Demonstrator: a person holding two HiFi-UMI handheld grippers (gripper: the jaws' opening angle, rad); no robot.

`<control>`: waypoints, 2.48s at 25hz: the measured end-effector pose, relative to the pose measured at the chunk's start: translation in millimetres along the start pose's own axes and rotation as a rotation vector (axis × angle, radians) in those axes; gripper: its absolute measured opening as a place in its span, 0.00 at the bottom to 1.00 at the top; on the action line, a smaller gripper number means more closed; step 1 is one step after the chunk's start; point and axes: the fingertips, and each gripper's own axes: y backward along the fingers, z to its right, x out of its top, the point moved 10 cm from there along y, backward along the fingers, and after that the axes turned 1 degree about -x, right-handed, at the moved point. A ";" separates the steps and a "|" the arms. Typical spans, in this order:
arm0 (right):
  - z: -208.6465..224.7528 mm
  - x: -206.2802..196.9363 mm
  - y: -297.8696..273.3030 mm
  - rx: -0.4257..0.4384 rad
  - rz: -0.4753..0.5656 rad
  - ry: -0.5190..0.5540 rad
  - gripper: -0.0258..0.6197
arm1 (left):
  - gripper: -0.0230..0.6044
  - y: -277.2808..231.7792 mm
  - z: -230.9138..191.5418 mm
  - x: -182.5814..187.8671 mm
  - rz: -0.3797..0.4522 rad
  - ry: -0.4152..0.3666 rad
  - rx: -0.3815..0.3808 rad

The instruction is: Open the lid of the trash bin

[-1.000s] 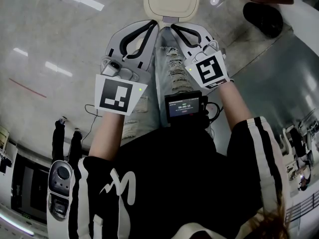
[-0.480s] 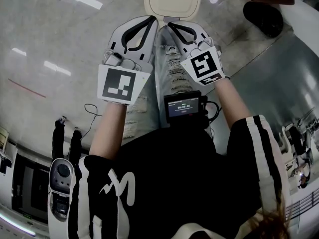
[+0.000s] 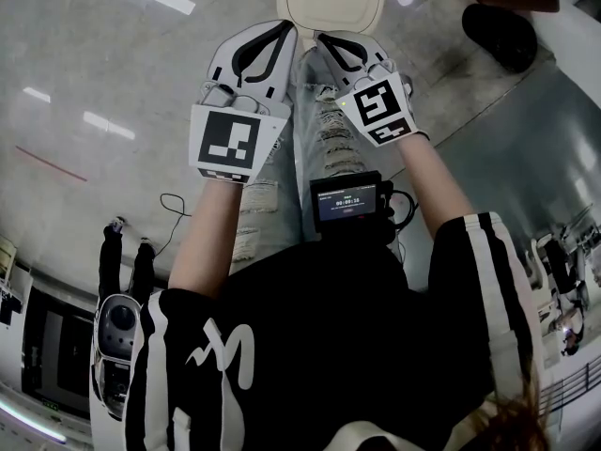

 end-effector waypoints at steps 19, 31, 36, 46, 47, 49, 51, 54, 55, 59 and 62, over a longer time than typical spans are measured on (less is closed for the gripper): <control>7.3 -39.5 -34.3 -0.058 -0.178 -0.017 0.06 | 0.05 -8.7 -0.5 -13.0 -0.032 0.021 0.020; 8.5 -54.0 -51.3 -0.085 -0.268 -0.031 0.06 | 0.05 -9.3 0.7 -13.1 -0.029 0.025 0.023; 9.7 -57.4 -56.4 -0.093 -0.303 -0.038 0.06 | 0.05 -8.3 1.0 -12.1 -0.024 0.032 0.025; 6.3 -70.6 -62.6 -0.097 -0.352 -0.060 0.06 | 0.05 -7.8 8.6 -17.5 -0.025 0.029 0.025; 6.6 -71.0 -62.9 -0.099 -0.355 -0.060 0.06 | 0.05 -7.7 8.6 -17.1 -0.023 0.029 0.026; 7.7 -71.9 -63.9 -0.103 -0.363 -0.064 0.06 | 0.05 -7.9 8.4 -16.3 -0.020 0.029 0.027; 8.3 -74.3 -65.0 -0.107 -0.373 -0.067 0.06 | 0.05 -7.9 8.6 -16.6 -0.020 0.029 0.029; 7.7 -78.7 -66.1 -0.110 -0.387 -0.066 0.06 | 0.05 -7.0 10.1 -18.4 -0.019 0.033 0.033; 7.2 -80.0 -66.5 -0.110 -0.391 -0.065 0.06 | 0.05 -6.4 10.7 -19.1 -0.019 0.033 0.034; 6.4 -83.2 -68.8 -0.118 -0.408 -0.056 0.06 | 0.05 -5.0 10.9 -20.2 -0.021 0.033 0.038; 7.1 -83.4 -71.0 -0.126 -0.414 -0.053 0.06 | 0.05 -4.7 9.9 -19.4 -0.019 0.035 0.040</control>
